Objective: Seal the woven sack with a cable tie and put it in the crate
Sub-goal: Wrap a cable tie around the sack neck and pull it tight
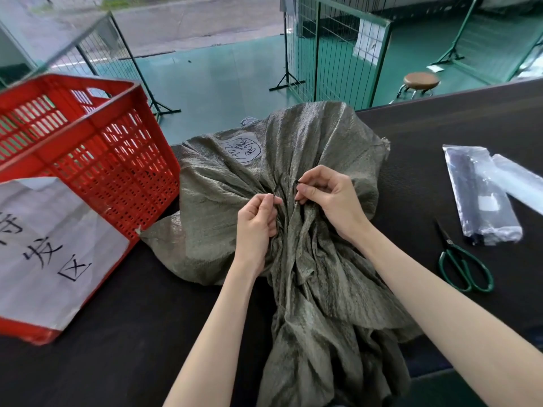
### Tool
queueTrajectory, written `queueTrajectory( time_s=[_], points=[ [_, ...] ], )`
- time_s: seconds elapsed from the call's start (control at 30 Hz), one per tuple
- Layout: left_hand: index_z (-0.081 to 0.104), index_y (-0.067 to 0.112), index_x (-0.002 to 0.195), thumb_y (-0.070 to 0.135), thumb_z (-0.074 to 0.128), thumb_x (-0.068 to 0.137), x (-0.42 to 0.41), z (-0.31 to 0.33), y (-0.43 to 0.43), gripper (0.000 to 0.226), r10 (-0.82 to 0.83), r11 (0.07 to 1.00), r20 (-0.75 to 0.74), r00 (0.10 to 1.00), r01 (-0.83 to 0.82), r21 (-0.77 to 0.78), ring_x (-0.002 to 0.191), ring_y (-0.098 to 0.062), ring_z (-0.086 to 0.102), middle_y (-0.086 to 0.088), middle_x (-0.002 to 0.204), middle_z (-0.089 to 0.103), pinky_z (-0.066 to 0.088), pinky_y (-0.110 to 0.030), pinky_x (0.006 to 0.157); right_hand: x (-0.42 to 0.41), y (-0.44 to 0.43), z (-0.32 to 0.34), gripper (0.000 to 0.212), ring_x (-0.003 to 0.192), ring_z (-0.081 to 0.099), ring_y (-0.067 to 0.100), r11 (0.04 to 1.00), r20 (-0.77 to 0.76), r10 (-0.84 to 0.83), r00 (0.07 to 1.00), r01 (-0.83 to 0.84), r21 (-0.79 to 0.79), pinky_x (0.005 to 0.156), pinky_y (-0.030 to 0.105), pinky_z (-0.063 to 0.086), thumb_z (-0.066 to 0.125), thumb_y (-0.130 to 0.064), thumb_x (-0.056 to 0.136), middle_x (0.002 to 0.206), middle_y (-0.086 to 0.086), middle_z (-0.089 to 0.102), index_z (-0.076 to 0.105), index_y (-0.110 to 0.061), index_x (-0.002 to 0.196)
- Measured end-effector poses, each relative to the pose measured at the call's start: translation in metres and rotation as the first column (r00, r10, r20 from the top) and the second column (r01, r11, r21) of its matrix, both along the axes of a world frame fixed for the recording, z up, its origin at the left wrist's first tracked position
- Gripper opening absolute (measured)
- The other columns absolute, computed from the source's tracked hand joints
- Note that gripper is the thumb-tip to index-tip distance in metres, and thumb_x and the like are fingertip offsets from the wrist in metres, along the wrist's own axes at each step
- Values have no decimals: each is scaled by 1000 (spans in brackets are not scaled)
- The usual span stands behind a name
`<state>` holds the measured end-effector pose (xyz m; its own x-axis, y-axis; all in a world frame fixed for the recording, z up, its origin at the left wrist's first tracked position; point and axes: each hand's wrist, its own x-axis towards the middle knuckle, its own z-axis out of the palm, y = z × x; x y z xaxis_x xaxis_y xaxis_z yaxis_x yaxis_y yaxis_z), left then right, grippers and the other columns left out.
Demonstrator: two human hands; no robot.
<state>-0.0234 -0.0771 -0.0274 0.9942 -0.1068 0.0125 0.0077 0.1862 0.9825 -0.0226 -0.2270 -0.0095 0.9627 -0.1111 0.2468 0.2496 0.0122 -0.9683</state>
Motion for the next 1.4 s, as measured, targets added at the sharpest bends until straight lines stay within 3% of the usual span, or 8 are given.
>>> queueTrajectory(
  time_s=[0.2, 0.4, 0.7, 1.0, 1.2, 1.4],
  points=[
    [46, 19, 61, 25, 56, 95, 1, 6, -8, 36, -12, 999, -114, 993, 16, 33, 36, 0, 20, 13, 43, 30, 15, -14, 34, 1, 0, -1, 15, 58, 59, 13, 1000, -4, -1, 1000, 1, 19, 64, 22, 51, 64, 5, 82, 63, 0, 67, 60, -9, 82],
    [69, 15, 67, 20, 56, 95, 6, -1, -6, 31, -23, 997, -131, 991, 14, -70, 36, -3, 17, 9, 42, 27, 13, -15, 35, 0, 1, -2, 10, 59, 58, 13, 1000, -11, 11, 1000, -11, -5, 66, 20, 49, 64, 5, 82, 67, 13, 62, 58, -2, 86],
    [66, 12, 62, 16, 59, 92, 8, -5, -6, 31, -3, 983, -162, 987, -27, -182, 31, -2, 16, 11, 37, 27, 12, -15, 34, 2, 2, -3, 15, 64, 58, 18, 997, -14, 0, 1000, -1, -73, 69, 29, 49, 65, 2, 82, 66, 7, 63, 59, -11, 81],
    [65, 12, 62, 16, 58, 92, 9, -5, -6, 31, -13, 979, -176, 984, -24, -202, 31, -2, 16, 11, 37, 26, 10, -17, 35, 2, 3, -3, 18, 62, 58, 13, 994, -11, 9, 1000, -11, -107, 67, 24, 49, 65, 2, 82, 66, 5, 63, 59, -14, 79],
    [61, 8, 67, 17, 58, 92, 10, -6, -5, 28, -24, 980, -171, 985, -11, -200, 32, -3, 15, 11, 37, 25, 8, -20, 38, 2, 2, -3, 8, 60, 59, 11, 999, -5, 5, 1000, -5, -52, 65, 20, 50, 63, 5, 83, 66, 9, 63, 59, 0, 87],
    [62, 9, 66, 19, 59, 93, 11, -9, -4, 28, -30, 978, -172, 985, -6, -208, 33, -4, 15, 10, 39, 24, 7, -22, 39, 2, 3, -4, 7, 61, 58, 12, 996, -5, 12, 1000, -12, -86, 65, 20, 49, 63, 4, 83, 67, 8, 63, 58, 0, 88]
  ],
)
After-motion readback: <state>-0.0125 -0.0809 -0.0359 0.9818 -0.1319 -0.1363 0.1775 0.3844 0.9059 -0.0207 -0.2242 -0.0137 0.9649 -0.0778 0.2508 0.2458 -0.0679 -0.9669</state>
